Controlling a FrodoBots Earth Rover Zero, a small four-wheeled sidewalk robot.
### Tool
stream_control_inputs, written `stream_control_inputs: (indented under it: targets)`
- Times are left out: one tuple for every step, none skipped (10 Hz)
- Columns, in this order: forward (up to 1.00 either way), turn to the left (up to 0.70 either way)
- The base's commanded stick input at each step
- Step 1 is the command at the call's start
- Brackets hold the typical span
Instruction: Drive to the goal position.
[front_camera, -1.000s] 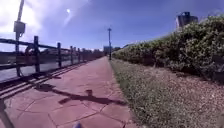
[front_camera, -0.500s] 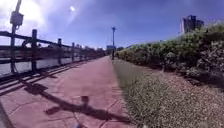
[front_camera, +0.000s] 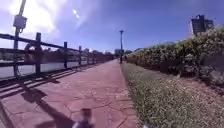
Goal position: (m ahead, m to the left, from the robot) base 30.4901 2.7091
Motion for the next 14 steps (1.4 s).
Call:
stream_control_inputs:
  targets:
    - [0.7, 0.0]
    - [0.7, 0.0]
    - [0.7, 0.0]
    - [0.7, 0.0]
    - [0.7, 0.0]
    - [0.7, 0.0]
    - [0.7, 0.03]
    - [0.7, 0.32]
    - [0.7, 0.35]
    - [0.7, 0.35]
    - [0.7, 0.35]
    - [0.7, 0.35]
    - [0.7, 0.35]
    - [0.7, 0.1]
